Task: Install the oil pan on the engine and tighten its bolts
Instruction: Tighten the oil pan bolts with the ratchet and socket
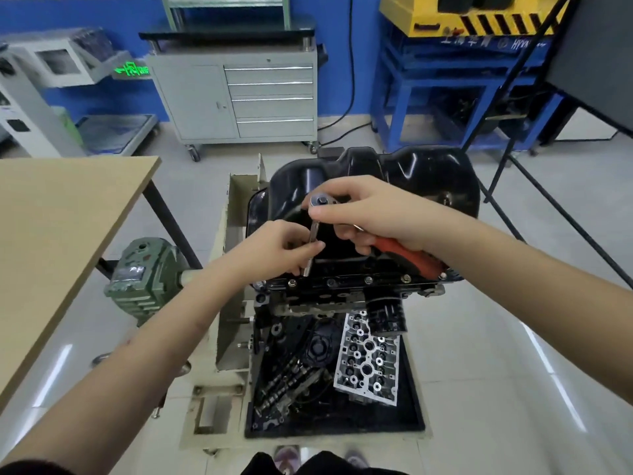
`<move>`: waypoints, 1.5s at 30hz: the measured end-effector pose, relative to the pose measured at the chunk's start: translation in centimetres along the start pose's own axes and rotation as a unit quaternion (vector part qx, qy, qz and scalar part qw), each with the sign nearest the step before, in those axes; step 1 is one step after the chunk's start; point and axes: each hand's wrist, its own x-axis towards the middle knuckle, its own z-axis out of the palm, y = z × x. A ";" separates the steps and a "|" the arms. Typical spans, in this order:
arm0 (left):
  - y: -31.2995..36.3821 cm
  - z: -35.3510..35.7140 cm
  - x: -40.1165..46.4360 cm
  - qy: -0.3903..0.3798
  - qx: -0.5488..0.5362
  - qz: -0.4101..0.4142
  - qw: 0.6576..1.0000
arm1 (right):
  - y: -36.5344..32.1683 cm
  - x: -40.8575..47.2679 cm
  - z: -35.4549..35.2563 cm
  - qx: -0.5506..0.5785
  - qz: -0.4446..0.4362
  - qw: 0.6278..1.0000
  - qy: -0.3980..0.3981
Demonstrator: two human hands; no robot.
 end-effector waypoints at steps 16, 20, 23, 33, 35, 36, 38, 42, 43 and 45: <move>-3.8 -1.4 0.0 -0.094 0.019 0.055 0.994 | 0.3 1.8 3.9 -0.003 0.049 0.997 0.063; -3.9 -1.6 -0.2 -0.101 -0.008 0.067 0.993 | 0.1 1.7 4.0 -0.076 0.034 0.994 0.071; -3.9 -1.9 -0.3 -0.082 -0.018 0.086 0.993 | -0.5 1.9 3.7 -0.215 0.006 0.976 0.041; -3.5 -1.9 -0.2 -0.053 0.043 0.118 0.991 | -2.1 2.4 2.3 -0.465 -0.023 0.885 -0.021; -3.2 -1.7 -0.1 -0.026 0.062 0.129 0.989 | -1.9 2.4 2.6 -0.501 -0.015 0.865 0.032; -3.1 -1.7 -0.1 -0.023 0.061 0.132 0.989 | -1.8 2.4 2.8 -0.515 -0.004 0.856 0.054; -2.9 -1.7 -0.2 -0.037 0.066 0.143 0.987 | -1.6 2.2 3.2 -0.529 0.012 0.846 0.068; -3.0 -1.9 -0.1 -0.069 0.098 0.174 0.977 | -1.9 1.9 3.2 -0.571 -0.016 0.821 0.015; -3.1 -1.9 -0.1 -0.072 0.102 0.178 0.976 | -2.0 1.8 3.1 -0.590 -0.028 0.807 0.003; -3.2 -1.9 0.0 -0.069 0.110 0.175 0.976 | -1.8 1.8 3.0 -0.610 -0.040 0.791 0.001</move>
